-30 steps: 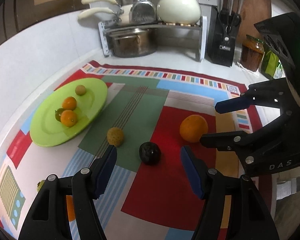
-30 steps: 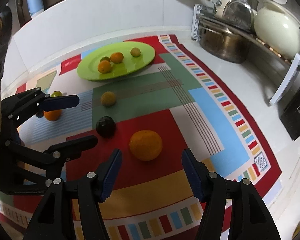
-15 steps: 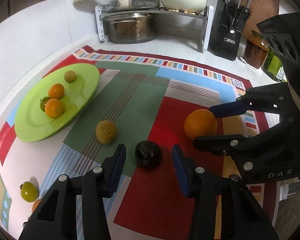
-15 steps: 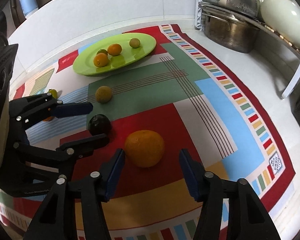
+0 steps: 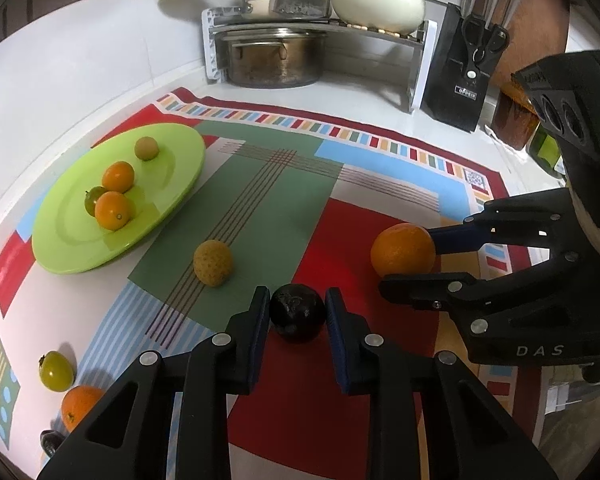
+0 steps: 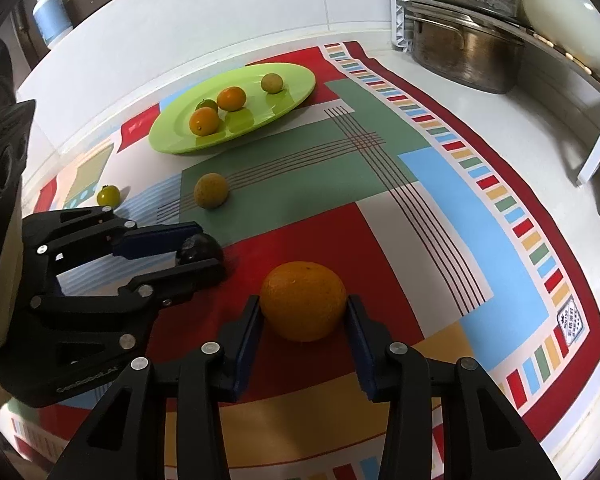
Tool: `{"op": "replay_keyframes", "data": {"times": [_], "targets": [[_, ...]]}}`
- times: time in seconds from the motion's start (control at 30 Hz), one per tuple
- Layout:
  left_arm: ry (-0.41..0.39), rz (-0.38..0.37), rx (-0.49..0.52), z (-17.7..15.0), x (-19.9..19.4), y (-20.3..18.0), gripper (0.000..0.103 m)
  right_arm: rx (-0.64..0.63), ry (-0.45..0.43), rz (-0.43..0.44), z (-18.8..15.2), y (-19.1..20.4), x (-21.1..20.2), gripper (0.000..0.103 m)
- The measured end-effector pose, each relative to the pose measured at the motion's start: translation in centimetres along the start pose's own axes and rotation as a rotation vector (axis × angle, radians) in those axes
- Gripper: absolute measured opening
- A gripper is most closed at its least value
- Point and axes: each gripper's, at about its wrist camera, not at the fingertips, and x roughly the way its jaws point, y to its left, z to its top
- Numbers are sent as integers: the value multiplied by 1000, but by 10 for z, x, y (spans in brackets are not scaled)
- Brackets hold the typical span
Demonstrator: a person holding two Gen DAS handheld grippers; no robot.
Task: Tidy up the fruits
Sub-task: 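Grasp the dark purple plum with the left gripper while the right gripper grasps a large orange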
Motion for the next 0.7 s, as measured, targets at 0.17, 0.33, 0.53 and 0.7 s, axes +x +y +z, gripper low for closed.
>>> {"op": "replay_keyframes", "data": {"times": [0.17, 0.33, 0.53, 0.7], "targets": [[-8, 14, -20, 1, -7, 0, 28, 9, -22, -3, 0, 0, -9, 42], [-20, 25, -35, 2, -17, -1, 28, 9, -45, -1, 1, 3, -19, 42], [-38, 50, -44, 2, -32, -3, 28, -4, -83, -3, 5, 10, -34, 42], [-72, 72, -61, 3, -51, -1, 28, -12, -118, 1, 8, 16, -47, 42]]}}
